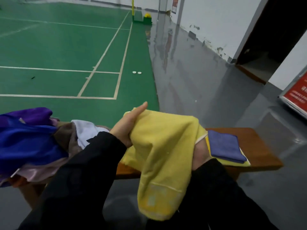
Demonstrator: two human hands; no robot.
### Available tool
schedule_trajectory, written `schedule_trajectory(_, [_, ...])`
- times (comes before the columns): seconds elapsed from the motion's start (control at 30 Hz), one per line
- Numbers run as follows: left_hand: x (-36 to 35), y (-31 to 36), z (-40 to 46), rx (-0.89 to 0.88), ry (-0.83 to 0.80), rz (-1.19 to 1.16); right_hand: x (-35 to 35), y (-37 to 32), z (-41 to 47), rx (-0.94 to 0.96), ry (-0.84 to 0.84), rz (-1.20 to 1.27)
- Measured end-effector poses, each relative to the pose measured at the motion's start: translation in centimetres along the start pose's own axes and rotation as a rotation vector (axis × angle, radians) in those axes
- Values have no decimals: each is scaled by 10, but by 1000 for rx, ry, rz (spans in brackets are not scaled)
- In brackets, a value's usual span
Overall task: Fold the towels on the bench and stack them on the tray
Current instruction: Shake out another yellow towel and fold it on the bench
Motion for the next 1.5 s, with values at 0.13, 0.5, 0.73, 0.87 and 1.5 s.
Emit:
schedule_trajectory(0.13, [18,-7,-9,-54,-273,-206,-31,-44,2,168,-151,247])
schedule_trajectory(0.5, [30,5,-28,-154,-322,-347,-59,-110,-3,282,-355,216])
schedule_trajectory(0.73, [40,46,-24,-383,411,360,-40,-127,4,254,-218,242])
schedule_trajectory(0.87, [40,53,-26,-348,295,318,-31,-128,3,127,-307,405])
schedule_trajectory(1.5, [38,59,-31,-432,416,299,-1,-109,28,190,-136,-168])
Point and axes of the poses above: each hand's wrist, its own z-axis towards the middle knuckle, its own x-axis out of the back of the hand, y = z × x, the point moved 4 cm from there along z, towards the middle knuckle, and after that the axes turned 11 degrees about x, right-handed, at the moved point
